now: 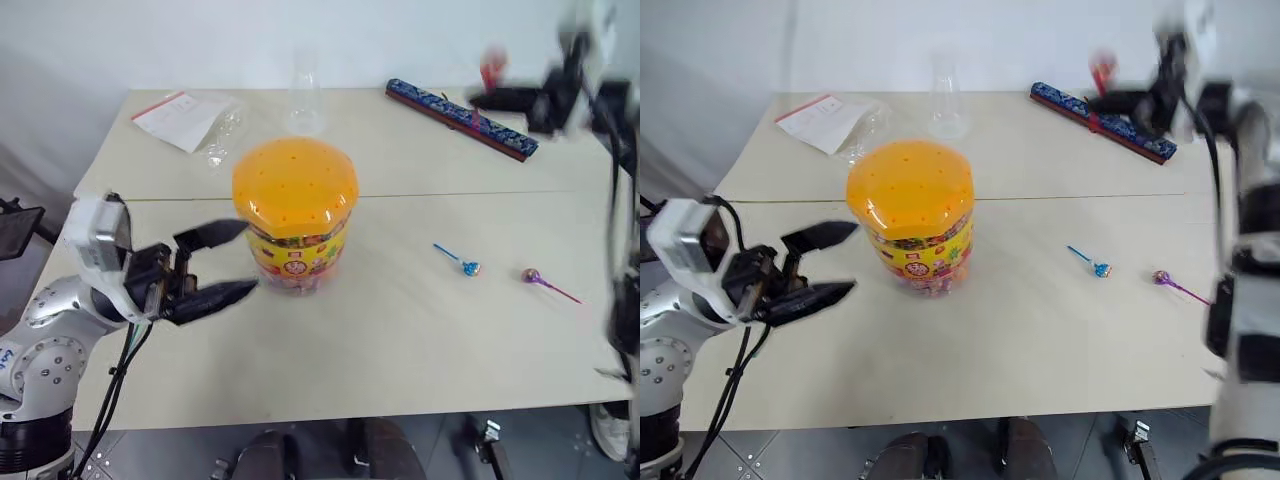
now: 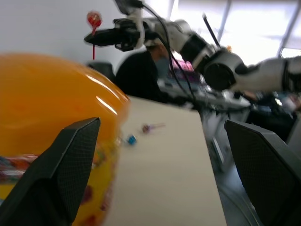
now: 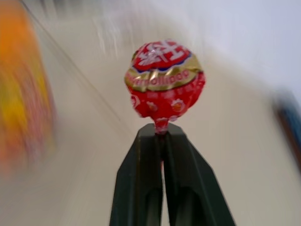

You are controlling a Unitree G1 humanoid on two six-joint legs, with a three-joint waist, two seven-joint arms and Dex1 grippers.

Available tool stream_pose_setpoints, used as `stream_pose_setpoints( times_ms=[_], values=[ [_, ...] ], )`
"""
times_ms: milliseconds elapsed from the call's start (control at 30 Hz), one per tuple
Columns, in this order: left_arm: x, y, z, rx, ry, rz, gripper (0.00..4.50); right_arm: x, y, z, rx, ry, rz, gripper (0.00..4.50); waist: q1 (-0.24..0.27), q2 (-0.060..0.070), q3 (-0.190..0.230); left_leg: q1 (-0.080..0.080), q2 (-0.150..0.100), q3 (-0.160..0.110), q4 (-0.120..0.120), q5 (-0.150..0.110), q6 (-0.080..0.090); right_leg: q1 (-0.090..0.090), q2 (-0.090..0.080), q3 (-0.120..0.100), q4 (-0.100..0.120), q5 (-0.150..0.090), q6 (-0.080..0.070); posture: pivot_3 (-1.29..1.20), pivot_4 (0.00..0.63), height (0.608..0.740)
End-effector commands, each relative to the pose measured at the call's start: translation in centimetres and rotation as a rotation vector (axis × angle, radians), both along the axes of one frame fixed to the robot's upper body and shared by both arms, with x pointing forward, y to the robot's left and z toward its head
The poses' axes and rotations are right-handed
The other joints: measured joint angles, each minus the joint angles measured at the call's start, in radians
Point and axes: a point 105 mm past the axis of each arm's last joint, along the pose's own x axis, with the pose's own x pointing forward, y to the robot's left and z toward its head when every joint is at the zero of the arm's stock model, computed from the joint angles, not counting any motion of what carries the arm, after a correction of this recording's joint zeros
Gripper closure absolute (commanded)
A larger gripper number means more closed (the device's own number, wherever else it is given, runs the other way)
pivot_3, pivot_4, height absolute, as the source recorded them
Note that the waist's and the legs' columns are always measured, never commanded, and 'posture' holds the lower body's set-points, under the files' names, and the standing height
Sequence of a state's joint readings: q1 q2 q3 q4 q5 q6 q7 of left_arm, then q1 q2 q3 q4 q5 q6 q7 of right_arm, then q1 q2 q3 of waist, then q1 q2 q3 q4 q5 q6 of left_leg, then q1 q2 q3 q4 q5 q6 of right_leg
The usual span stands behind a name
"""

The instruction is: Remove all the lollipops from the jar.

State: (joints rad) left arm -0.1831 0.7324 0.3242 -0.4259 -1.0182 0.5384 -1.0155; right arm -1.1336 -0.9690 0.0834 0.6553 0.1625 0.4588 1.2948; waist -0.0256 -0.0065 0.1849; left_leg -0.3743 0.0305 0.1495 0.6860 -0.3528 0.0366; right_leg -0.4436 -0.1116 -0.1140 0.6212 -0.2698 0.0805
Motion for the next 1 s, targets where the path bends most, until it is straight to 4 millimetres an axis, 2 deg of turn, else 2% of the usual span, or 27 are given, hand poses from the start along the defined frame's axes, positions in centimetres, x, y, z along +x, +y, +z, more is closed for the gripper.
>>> stream_pose_setpoints(
  times_ms=[33,133,200,233,267,367,433,600,700,733,833,900,1000],
  values=[
    [-0.6,-0.5,0.1,0.012,-0.054,-0.026,0.00,-2.6,-4.4,-3.5,-0.114,0.132,-0.115,4.44,0.001,0.002,0.001,0.000,0.000,0.001,0.000,0.000,0.000,0.000,0.000,0.000,0.000,0.000,0.000,0.00,0.150,0.740],
    [-0.5,-0.7,-0.6,0.034,-0.046,-0.032,0.00,-4.6,-8.7,-7.7,-0.181,0.234,-0.283,4.44,-0.004,0.008,0.003,0.001,0.000,0.004,0.000,0.001,0.000,-0.001,0.000,0.000,0.000,0.000,0.000,0.00,0.150,0.740],
    [-0.5,-0.7,-0.9,0.041,-0.040,-0.034,0.00,-5.7,-10.5,-10.0,-0.196,0.289,-0.380,4.44,-0.005,0.009,0.002,0.005,0.001,0.007,-0.001,0.001,-0.001,-0.001,0.001,0.000,0.002,0.000,0.000,0.00,0.150,0.740],
    [-0.5,-0.6,-0.9,0.040,-0.040,-0.032,0.00,-6.0,-10.8,-10.6,-0.187,0.305,-0.404,4.44,-0.006,0.009,0.002,0.006,0.002,0.008,-0.001,0.002,-0.001,0.000,0.001,0.001,0.002,0.000,0.000,0.00,0.150,0.740],
    [-0.4,-0.5,-0.9,0.039,-0.040,-0.029,0.00,-6.4,-10.8,-11.1,-0.174,0.321,-0.410,4.23,-0.007,0.009,0.002,0.006,0.002,0.010,-0.001,0.002,-0.002,0.000,0.001,0.002,0.002,0.000,-0.001,0.00,0.150,0.740],
    [-0.1,-0.1,-0.6,0.027,-0.051,-0.002,0.00,-7.0,-9.9,-11.6,-0.162,0.331,-0.372,3.47,-0.005,0.009,0.002,0.009,0.002,0.013,-0.001,0.002,-0.002,-0.001,0.001,0.006,0.001,-0.001,-0.001,0.00,0.150,0.740],
    [0.1,0.2,-0.2,0.011,-0.069,0.019,0.00,-6.9,-9.3,-11.2,-0.125,0.297,-0.347,2.82,-0.002,0.009,0.002,0.009,0.002,0.013,-0.001,0.002,-0.002,-0.001,0.001,0.008,0.001,-0.001,-0.001,0.00,0.150,0.740],
    [0.7,1.5,-0.6,0.003,-0.059,0.099,0.00,-7.9,-7.0,-9.0,-0.036,0.157,-0.152,1.21,0.005,0.009,0.002,0.007,0.001,0.010,-0.001,0.002,-0.001,0.000,0.001,0.009,0.001,0.000,-0.001,0.00,0.150,0.740],
    [1.3,3.4,-1.5,0.023,-0.029,0.216,0.00,-8.6,-4.1,-5.5,0.140,-0.062,0.052,0.29,0.012,0.009,0.002,0.006,0.001,0.009,-0.001,0.002,-0.001,0.000,0.002,0.008,0.001,0.000,-0.001,0.00,0.150,0.740],
    [1.6,4.0,-2.0,0.041,-0.008,0.262,0.00,-8.7,-3.4,-5.0,0.171,-0.095,0.089,0.01,0.012,0.009,0.002,0.006,0.001,0.010,-0.001,0.002,-0.001,0.000,0.003,0.007,0.001,0.000,-0.001,0.00,0.150,0.740],
    [2.0,6.0,-4.6,0.126,0.044,0.419,0.00,-8.4,0.5,-4.4,0.229,-0.140,0.226,0.01,0.007,0.009,0.002,0.007,0.002,0.010,-0.001,0.002,-0.001,0.000,0.003,0.007,0.001,0.000,-0.001,0.00,0.150,0.740],
    [1.3,6.6,-6.2,0.150,0.077,0.447,0.00,-8.8,3.8,-5.1,0.246,-0.134,0.356,0.01,0.002,0.009,0.002,0.008,0.002,0.010,-0.001,0.002,-0.001,0.000,0.001,0.007,0.001,0.000,-0.001,0.00,0.150,0.740],
    [0.7,7.0,-8.0,0.208,0.093,0.503,0.00,-10.3,8.3,-7.7,0.206,-0.119,0.565,0.01,0.001,0.008,0.001,0.007,0.003,0.008,-0.001,0.001,-0.002,-0.001,-0.001,0.007,0.001,0.000,-0.001,0.00,0.150,0.740]
  ],
)
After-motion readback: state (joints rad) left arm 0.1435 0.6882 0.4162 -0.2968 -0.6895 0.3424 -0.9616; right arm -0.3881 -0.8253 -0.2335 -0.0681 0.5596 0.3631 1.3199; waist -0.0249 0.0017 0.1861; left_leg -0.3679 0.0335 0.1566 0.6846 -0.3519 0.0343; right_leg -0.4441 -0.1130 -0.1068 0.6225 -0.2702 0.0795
